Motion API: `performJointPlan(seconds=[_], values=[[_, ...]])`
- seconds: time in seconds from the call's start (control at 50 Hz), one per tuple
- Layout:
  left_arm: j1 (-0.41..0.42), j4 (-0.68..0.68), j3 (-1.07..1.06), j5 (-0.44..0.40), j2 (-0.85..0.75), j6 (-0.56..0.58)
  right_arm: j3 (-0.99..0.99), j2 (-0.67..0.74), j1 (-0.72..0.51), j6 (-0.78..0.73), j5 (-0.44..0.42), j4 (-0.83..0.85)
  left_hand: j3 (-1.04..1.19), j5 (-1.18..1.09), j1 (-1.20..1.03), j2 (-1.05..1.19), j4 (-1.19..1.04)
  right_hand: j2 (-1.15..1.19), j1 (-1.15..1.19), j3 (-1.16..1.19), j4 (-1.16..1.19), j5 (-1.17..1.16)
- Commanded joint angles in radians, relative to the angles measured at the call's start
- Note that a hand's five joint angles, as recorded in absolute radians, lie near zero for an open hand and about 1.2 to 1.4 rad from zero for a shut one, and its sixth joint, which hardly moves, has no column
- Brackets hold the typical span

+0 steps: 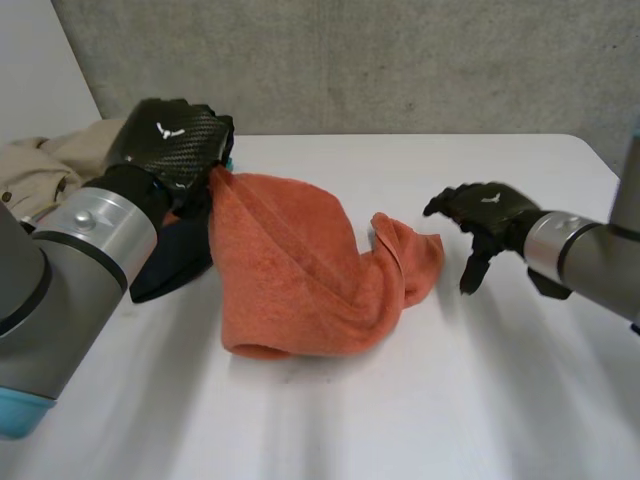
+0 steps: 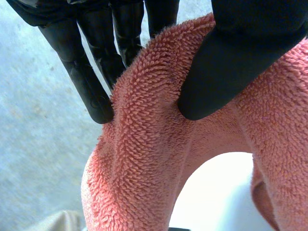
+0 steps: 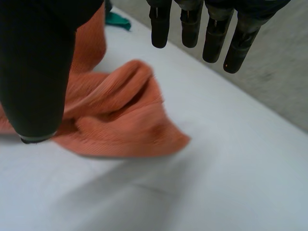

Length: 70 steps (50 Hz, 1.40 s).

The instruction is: Fold the laundry.

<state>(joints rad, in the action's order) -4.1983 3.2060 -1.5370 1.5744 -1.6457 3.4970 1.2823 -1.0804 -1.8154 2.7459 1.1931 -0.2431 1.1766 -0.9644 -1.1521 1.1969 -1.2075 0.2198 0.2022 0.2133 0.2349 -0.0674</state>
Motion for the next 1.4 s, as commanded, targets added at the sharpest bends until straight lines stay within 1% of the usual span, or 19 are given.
performJointPlan(seconds=[0.02,0.1,0.2,0.34,0.36,0.38,0.4,0.44,0.48,0.58,0.68,0.74,0.84,0.98,1.08,1.16,1.3,1.38,1.4], values=[[0.000,0.005,0.003,-0.001,0.032,0.059,-0.020,0.096,-0.071,0.011,-0.004,0.021,0.220,-0.257,-0.244,0.199,-0.189,-0.045,-0.028,-0.039,-0.060,0.067],[0.000,0.003,0.001,-0.001,0.041,0.062,-0.027,0.135,-0.111,0.029,-0.001,0.100,0.220,-0.257,-0.244,0.199,-0.189,-0.045,-0.028,-0.039,-0.060,0.067],[-0.003,0.005,0.001,0.001,0.047,0.062,-0.043,0.197,-0.162,0.035,0.010,0.284,0.220,-0.257,-0.244,0.199,-0.189,-0.045,-0.028,-0.039,-0.060,0.067],[-0.017,0.005,0.002,0.002,0.049,0.062,-0.147,0.323,-0.200,0.008,0.037,0.312,0.220,-0.257,-0.244,0.199,-0.189,-0.030,-0.012,-0.024,-0.045,0.052],[-0.020,0.005,0.003,0.002,0.049,0.062,-0.174,0.345,-0.200,-0.017,0.057,0.300,0.220,-0.257,-0.244,0.199,-0.189,0.253,0.270,0.259,0.238,-0.231],[-0.022,0.005,0.003,0.001,0.049,0.062,-0.188,0.353,-0.202,-0.029,0.068,0.292,0.220,-0.257,-0.244,0.199,-0.189,0.404,0.421,0.410,0.389,-0.382],[-0.025,0.005,0.005,0.002,0.052,0.060,-0.208,0.358,-0.202,-0.061,0.092,0.280,0.220,-0.257,-0.244,0.199,-0.189,0.751,0.769,0.758,0.736,-0.729],[-0.031,0.005,0.005,0.001,0.056,0.060,-0.221,0.350,-0.203,-0.095,0.115,0.272,0.220,-0.257,-0.244,0.199,-0.189,1.174,1.192,1.181,1.159,-1.152],[-0.042,0.006,0.008,-0.001,0.064,0.062,-0.221,0.306,-0.203,-0.139,0.147,0.266,0.220,-0.257,-0.244,0.199,-0.189,1.176,1.194,1.183,1.161,-1.154],[-0.066,0.023,0.011,-0.004,0.078,0.060,-0.152,0.110,-0.170,-0.209,0.148,0.245,0.220,-0.257,-0.244,0.199,-0.189,1.176,1.194,1.183,1.161,-1.154],[-0.083,0.061,0.011,-0.005,0.067,0.062,-0.063,-0.164,-0.037,-0.352,0.142,0.122,0.220,-0.257,-0.244,0.199,-0.189,1.176,1.194,1.183,1.161,-1.154],[-0.089,0.078,0.012,-0.005,0.053,0.062,-0.041,-0.289,0.005,-0.403,0.138,0.047,0.220,-0.257,-0.244,0.199,-0.189,1.176,1.194,1.183,1.161,-1.154],[-0.092,0.103,0.018,-0.010,-0.044,0.063,-0.005,-0.389,0.024,-0.417,0.128,-0.097,0.220,-0.257,-0.244,0.199,-0.189,1.176,1.194,1.183,1.161,-1.154],[-0.089,0.121,0.090,-0.011,-0.238,0.065,0.069,-0.397,0.024,-0.419,0.117,-0.294,0.220,-0.257,-0.244,0.199,-0.189,1.176,1.194,1.183,1.161,-1.154],[-0.088,0.124,0.165,-0.011,-0.362,0.060,0.114,-0.392,0.018,-0.396,0.122,-0.265,0.220,-0.257,-0.244,0.199,-0.189,1.176,1.194,1.183,1.161,-1.154],[-0.086,0.124,0.215,-0.007,-0.450,0.060,0.143,-0.336,0.007,-0.361,0.123,-0.194,0.220,-0.257,-0.244,0.199,-0.189,1.176,1.194,1.183,1.161,-1.154],[-0.091,0.150,0.330,-0.008,-0.608,0.060,0.120,-0.142,0.007,-0.236,0.145,0.027,0.220,-0.257,-0.244,0.199,-0.189,1.176,1.194,1.183,1.161,-1.154],[-0.094,0.204,0.446,-0.004,-0.704,0.062,0.065,-0.030,-0.001,-0.158,0.242,0.218,0.220,-0.257,-0.244,0.199,-0.189,1.176,1.194,1.183,1.161,-1.154],[-0.095,0.236,0.512,0.009,-0.748,0.062,0.039,0.012,-0.016,-0.137,0.320,0.304,0.220,-0.257,-0.244,0.199,-0.189,1.176,1.194,1.183,1.161,-1.154]])
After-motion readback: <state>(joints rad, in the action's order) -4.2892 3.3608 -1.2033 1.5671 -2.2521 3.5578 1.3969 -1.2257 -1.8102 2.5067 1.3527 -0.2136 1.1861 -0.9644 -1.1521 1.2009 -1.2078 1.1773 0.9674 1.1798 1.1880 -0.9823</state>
